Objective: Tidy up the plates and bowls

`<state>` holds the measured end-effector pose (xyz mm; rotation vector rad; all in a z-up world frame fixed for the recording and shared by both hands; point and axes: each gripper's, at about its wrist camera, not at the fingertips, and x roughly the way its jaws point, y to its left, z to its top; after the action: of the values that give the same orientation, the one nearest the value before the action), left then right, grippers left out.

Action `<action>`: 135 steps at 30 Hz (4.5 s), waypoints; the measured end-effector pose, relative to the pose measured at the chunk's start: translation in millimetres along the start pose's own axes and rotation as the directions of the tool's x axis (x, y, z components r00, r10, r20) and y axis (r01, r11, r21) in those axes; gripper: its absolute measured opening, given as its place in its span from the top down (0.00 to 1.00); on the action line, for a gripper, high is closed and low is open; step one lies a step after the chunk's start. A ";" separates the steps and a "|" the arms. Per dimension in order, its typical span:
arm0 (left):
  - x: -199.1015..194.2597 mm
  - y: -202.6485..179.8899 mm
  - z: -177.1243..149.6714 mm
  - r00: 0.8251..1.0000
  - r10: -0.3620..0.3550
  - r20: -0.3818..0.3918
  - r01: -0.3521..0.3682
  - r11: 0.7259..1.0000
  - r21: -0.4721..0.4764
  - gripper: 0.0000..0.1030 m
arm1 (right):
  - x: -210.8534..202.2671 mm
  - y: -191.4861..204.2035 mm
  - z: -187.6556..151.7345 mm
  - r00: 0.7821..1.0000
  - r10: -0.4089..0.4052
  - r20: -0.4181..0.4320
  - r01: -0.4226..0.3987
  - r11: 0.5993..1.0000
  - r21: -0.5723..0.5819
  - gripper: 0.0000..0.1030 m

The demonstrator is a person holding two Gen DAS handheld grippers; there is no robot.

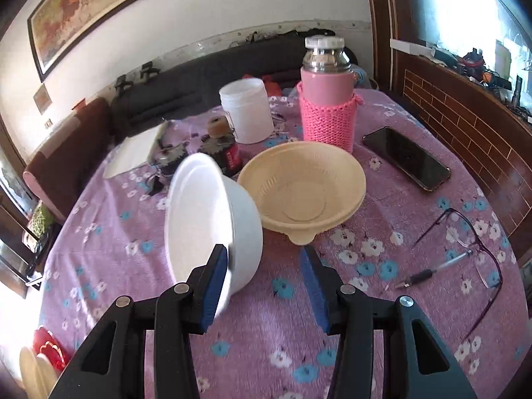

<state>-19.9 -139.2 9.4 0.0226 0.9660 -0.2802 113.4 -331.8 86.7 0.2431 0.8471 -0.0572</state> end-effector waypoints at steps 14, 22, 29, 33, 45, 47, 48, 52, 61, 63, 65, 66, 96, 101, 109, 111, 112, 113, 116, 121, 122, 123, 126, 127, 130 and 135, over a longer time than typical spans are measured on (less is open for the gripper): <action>-16.4 3.5 -0.8 0.996 -0.024 0.090 0.025 0.999 -0.020 0.09 | -36.6 -31.4 -30.1 0.996 0.083 -0.023 -0.083 0.996 0.017 0.93; -29.4 -3.6 1.9 0.985 -0.120 0.128 0.123 0.992 -0.017 0.09 | -63.5 -62.6 -64.0 0.950 0.277 -0.144 -0.266 0.960 0.087 0.93; -29.3 -8.1 23.5 0.983 -0.153 0.101 0.159 0.986 -0.055 0.09 | -87.9 -72.5 -65.1 0.982 0.184 -0.042 -0.184 0.983 0.004 0.92; -26.9 -8.0 39.0 0.982 -0.177 0.070 0.184 0.978 -0.096 0.12 | -72.3 -75.4 -57.2 0.984 0.171 -0.050 -0.171 0.985 0.014 0.92; -1.7 -37.7 107.8 0.988 -0.144 0.048 0.149 0.981 -0.126 0.30 | -39.4 -135.1 -57.3 0.968 0.250 0.018 -0.248 0.949 0.195 0.72; 10.5 -42.4 118.4 0.992 -0.124 0.028 0.127 0.985 -0.114 0.30 | -30.8 -133.3 -61.1 0.966 0.256 -0.024 -0.245 0.948 0.205 0.72; 18.1 -44.7 122.9 0.993 -0.114 0.016 0.115 0.987 -0.109 0.30 | -26.2 -133.6 -62.6 0.965 0.261 -0.039 -0.246 0.944 0.220 0.72; 35.9 -53.0 130.6 0.992 -0.125 0.007 0.125 0.989 -0.076 0.29 | -16.4 -137.9 -67.0 0.956 0.285 -0.074 -0.258 0.932 0.256 0.72; 59.3 -63.8 124.9 0.984 -0.167 -0.063 0.164 0.985 -0.048 0.87 | -16.9 -133.1 -69.3 0.955 0.286 -0.078 -0.261 0.936 0.237 0.91; 50.4 -61.3 116.7 0.988 -0.143 -0.052 0.140 0.989 -0.046 0.87 | -20.7 -128.3 -69.3 0.953 0.293 -0.081 -0.270 0.939 0.212 0.91; 38.6 -54.8 106.0 0.990 -0.134 -0.046 0.132 0.990 -0.053 0.86 | -27.1 -120.8 -71.1 0.945 0.317 -0.080 -0.299 0.937 0.182 0.91; 31.1 -49.9 99.6 0.991 -0.125 -0.042 0.122 0.991 -0.061 0.86 | -29.3 -116.3 -71.8 0.940 0.330 -0.083 -0.314 0.935 0.163 0.91; -37.1 -21.2 19.9 0.983 0.134 0.129 -0.130 0.991 -0.038 0.75 | -50.5 -32.8 -109.5 0.900 0.402 -0.168 -0.425 0.895 -0.136 0.91; -43.4 -22.7 17.9 0.979 0.143 0.145 -0.140 0.990 -0.033 0.75 | -52.7 -30.5 -109.7 0.891 0.418 -0.175 -0.443 0.886 -0.138 0.91; -49.4 -18.8 12.4 0.973 0.157 0.169 -0.152 0.987 -0.043 0.74 | -56.9 -25.3 -112.3 0.882 0.447 -0.152 -0.468 0.869 -0.162 0.90; -51.7 -16.6 10.3 0.972 0.156 0.175 -0.149 0.988 -0.050 0.74 | -58.6 -23.0 -113.6 0.881 0.451 -0.144 -0.471 0.865 -0.175 0.90; -52.5 -16.4 9.1 0.972 0.156 0.178 -0.149 0.988 -0.050 0.74 | -58.8 -21.8 -114.0 0.880 0.452 -0.144 -0.473 0.863 -0.179 0.90; -53.8 -16.0 7.4 0.971 0.157 0.182 -0.150 0.987 -0.050 0.74 | -58.6 -20.3 -114.7 0.881 0.451 -0.145 -0.472 0.862 -0.184 0.90; -56.7 -15.1 3.1 0.968 0.162 0.192 -0.155 0.987 -0.052 0.74 | -58.8 -17.1 -117.2 0.880 0.451 -0.149 -0.473 0.860 -0.193 0.90; -59.2 -13.8 -0.5 0.965 0.169 0.199 -0.161 0.985 -0.056 0.74 | -60.0 -13.3 -119.2 0.876 0.460 -0.146 -0.482 0.851 -0.210 0.90; -59.5 -13.3 -0.6 0.965 0.170 0.199 -0.161 0.985 -0.058 0.74 | -60.4 -13.1 -119.3 0.875 0.463 -0.144 -0.484 0.849 -0.211 0.90; -60.1 -13.4 -1.1 0.965 0.171 0.201 -0.163 0.985 -0.059 0.74 | -60.9 -12.5 -119.4 0.874 0.465 -0.142 -0.486 0.848 -0.214 0.90; -61.5 -14.4 -2.5 0.961 0.183 0.209 -0.175 0.983 -0.057 0.74 | -59.7 -11.9 -119.4 0.873 0.467 -0.140 -0.487 0.846 -0.216 0.90; -62.5 -14.6 -3.4 0.960 0.184 0.212 -0.176 0.983 -0.057 0.74 | -59.3 -11.8 -119.5 0.871 0.470 -0.141 -0.491 0.844 -0.215 0.90; -63.5 -15.0 -4.5 0.959 0.184 0.214 -0.176 0.983 -0.059 0.73 | -59.4 -12.2 -119.4 0.869 0.475 -0.139 -0.495 0.842 -0.213 0.90; -67.2 -13.7 -4.5 0.958 0.181 0.221 -0.169 0.983 -0.069 0.73 | -61.1 -10.9 -119.5 0.860 0.491 -0.141 -0.510 0.833 -0.214 0.90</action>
<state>-62.9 -136.6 63.0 0.0300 0.7377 -0.0923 -16.4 -317.1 54.3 0.2301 0.8391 0.5545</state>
